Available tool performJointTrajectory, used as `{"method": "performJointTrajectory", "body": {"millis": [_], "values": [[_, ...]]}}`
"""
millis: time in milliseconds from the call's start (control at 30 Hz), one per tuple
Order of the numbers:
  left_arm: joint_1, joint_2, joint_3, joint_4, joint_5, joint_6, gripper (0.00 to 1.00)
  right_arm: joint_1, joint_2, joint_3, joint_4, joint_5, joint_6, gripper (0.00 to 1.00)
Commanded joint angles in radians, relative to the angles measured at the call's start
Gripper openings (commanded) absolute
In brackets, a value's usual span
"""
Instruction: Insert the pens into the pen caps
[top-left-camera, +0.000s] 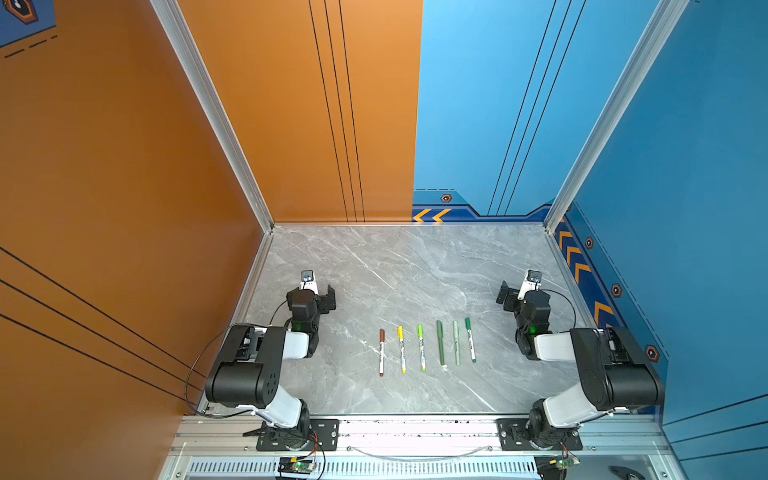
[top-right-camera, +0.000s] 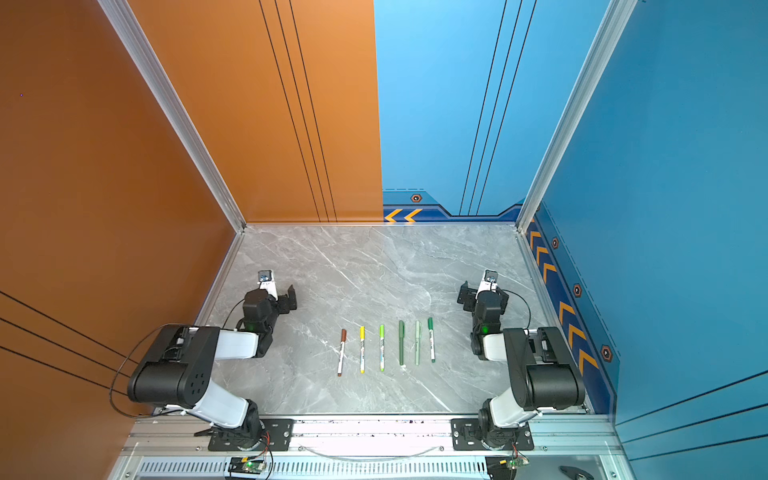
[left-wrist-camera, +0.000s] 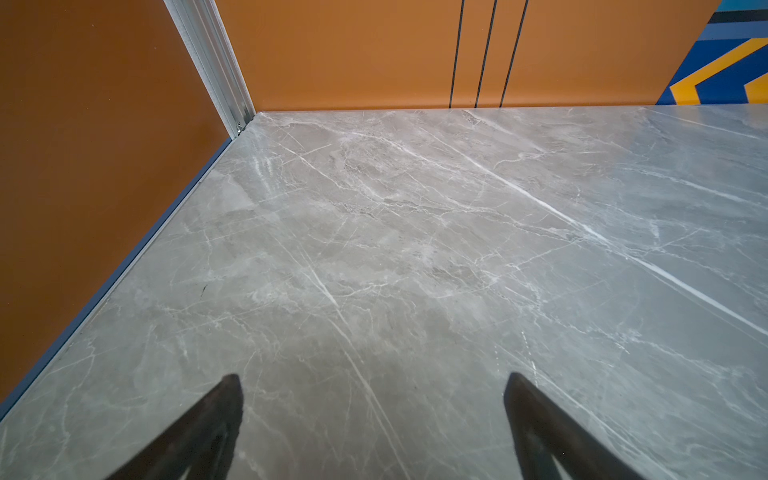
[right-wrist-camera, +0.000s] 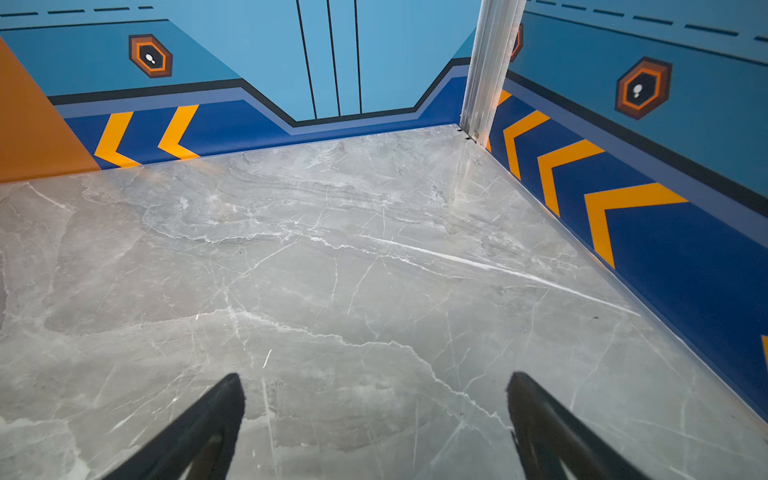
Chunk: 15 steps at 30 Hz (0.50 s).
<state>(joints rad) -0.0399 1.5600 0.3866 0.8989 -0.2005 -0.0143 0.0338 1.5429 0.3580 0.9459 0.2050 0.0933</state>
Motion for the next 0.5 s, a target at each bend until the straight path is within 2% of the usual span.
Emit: {"method": "performJointTrajectory", "body": {"millis": [0,467], "values": [[-0.007,0.001,-0.007,0.019,0.008,0.021,0.98,0.015,0.004,0.011,-0.028,-0.010,-0.033,1.00],[-0.008,0.000,-0.006,0.020,0.008,0.026,0.98,0.009,0.003,0.015,-0.036,-0.038,-0.033,1.00]]}}
